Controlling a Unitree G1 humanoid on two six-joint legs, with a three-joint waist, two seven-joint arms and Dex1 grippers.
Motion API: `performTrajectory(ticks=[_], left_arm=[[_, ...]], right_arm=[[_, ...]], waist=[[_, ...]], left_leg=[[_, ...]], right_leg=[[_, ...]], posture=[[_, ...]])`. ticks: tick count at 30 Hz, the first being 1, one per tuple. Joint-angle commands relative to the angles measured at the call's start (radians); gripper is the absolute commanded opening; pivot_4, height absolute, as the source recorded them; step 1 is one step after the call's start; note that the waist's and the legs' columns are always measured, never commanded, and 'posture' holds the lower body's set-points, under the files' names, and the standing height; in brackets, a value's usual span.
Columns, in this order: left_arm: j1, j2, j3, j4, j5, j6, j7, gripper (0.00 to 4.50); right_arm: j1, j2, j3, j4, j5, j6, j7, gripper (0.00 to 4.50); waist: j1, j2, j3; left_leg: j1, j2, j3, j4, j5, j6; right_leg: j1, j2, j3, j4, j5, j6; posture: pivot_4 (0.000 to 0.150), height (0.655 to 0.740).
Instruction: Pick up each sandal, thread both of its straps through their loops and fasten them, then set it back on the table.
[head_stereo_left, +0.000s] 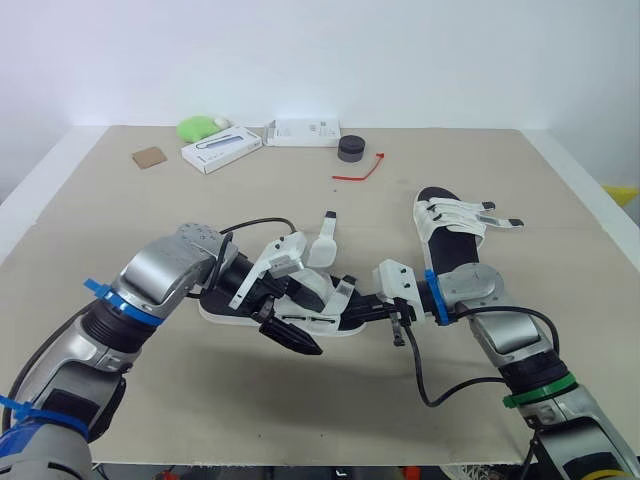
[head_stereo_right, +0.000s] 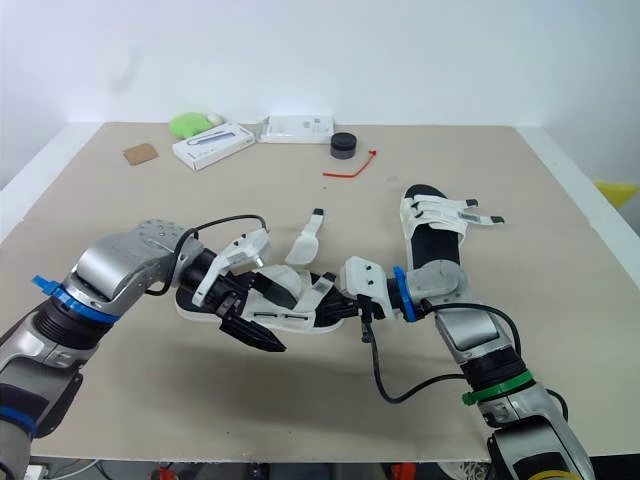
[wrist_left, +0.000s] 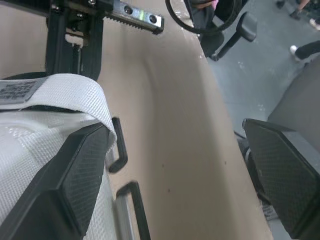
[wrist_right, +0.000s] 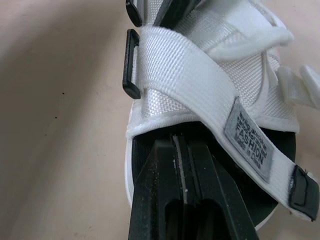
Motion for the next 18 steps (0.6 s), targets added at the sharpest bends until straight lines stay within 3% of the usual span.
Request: performTrajectory(ticks=[1, 10, 18], left_arm=[[-0.033, -0.046, 0.033, 0.037, -0.033, 0.081, 0.042, 4.38], [-0.076, -0.147, 0.141, 0.153, -0.093, 0.279, 0.195, 4.38], [-0.056, -0.155, 0.129, 0.173, -0.051, 0.231, 0.258, 4.38]], right_arm=[[-0.001, -0.003, -0.009, -0.021, 0.005, -0.018, 0.000, 0.00], [0.000, -0.006, -0.007, -0.023, 0.004, -0.019, 0.001, 0.00], [-0.008, -0.004, -0.003, -0.015, 0.001, -0.026, 0.005, 0.00]], waist=[[0.000, 0.000, 0.000], [-0.001, 0.000, 0.000], [-0.001, 0.000, 0.000]], left_leg=[[0.000, 0.000, 0.000, 0.000, 0.000, 0.000], [0.000, 0.000, 0.000, 0.000, 0.000, 0.000], [0.001, 0.000, 0.000, 0.000, 0.000, 0.000]], right_leg=[[0.000, 0.000, 0.000, 0.000, 0.000, 0.000], [0.000, 0.000, 0.000, 0.000, 0.000, 0.000], [0.000, 0.000, 0.001, 0.000, 0.001, 0.000]], posture=[[0.150, 0.7400], [0.150, 0.7400], [0.150, 0.7400]])
